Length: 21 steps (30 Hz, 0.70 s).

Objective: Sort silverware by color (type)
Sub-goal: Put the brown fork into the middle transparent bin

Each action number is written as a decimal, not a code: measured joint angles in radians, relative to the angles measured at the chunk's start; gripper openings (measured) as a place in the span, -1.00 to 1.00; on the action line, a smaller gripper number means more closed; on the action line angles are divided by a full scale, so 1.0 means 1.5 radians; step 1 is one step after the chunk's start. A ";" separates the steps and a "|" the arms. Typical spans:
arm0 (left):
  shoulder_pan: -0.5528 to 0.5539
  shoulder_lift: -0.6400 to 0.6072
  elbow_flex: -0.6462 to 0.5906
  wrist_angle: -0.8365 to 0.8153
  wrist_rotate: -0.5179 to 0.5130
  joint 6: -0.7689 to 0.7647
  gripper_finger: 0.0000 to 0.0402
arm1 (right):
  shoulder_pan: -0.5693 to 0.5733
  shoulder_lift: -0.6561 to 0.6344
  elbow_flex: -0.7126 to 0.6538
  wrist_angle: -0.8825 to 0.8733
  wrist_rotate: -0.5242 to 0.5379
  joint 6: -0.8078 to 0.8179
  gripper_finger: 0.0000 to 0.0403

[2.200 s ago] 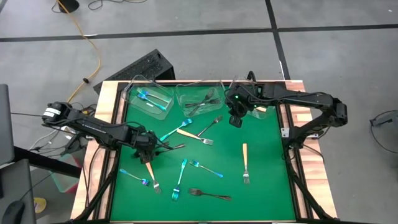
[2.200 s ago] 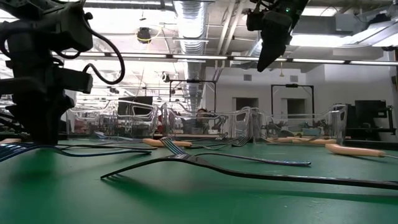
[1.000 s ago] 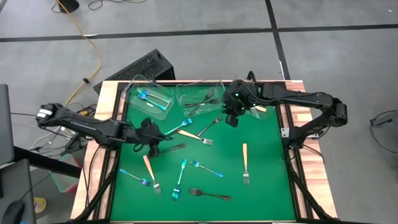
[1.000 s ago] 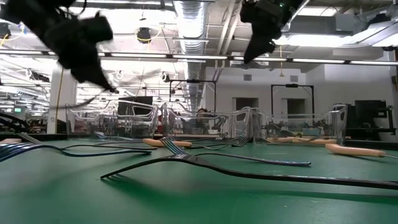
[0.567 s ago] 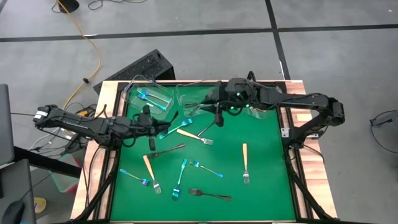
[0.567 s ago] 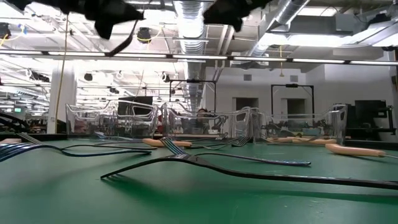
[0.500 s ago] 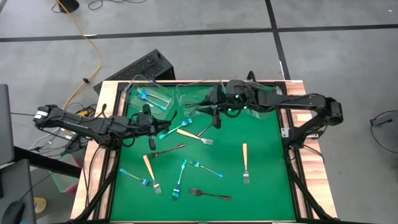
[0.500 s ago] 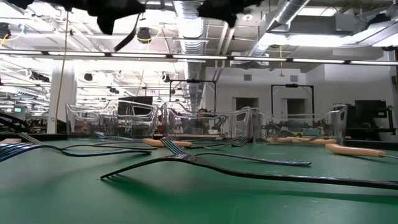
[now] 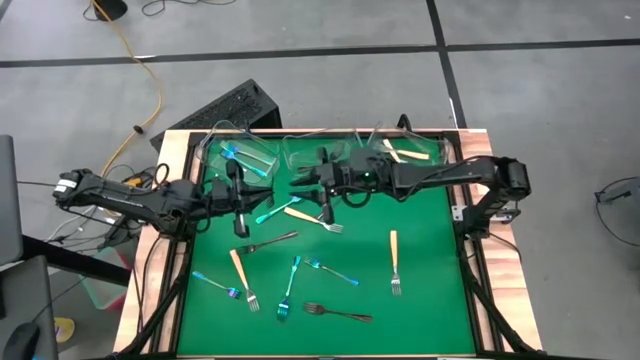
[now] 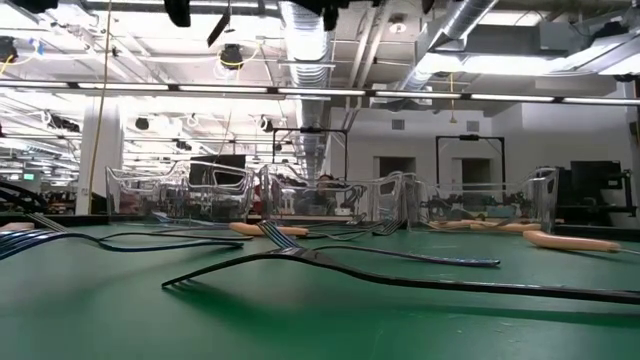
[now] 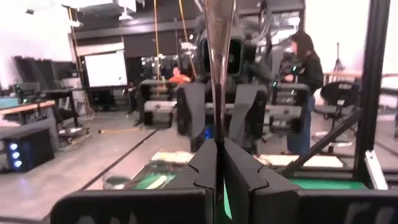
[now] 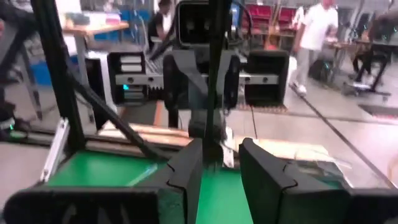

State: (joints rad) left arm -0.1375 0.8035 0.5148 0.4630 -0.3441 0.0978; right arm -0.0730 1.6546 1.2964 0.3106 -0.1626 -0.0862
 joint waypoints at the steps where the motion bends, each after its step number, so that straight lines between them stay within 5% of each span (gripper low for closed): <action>1: 0.000 0.000 0.000 0.011 0.001 0.002 -1.00 | -0.001 0.000 -0.001 -0.002 -0.011 0.005 -0.36; 21: -0.029 -0.004 0.000 0.093 0.051 0.014 -1.00 | -0.006 -0.046 -0.002 0.049 -0.034 0.006 -0.36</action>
State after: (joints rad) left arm -0.1813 0.7979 0.5148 0.6021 -0.2675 0.1192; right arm -0.0819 1.5850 1.2934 0.3834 -0.2134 -0.0768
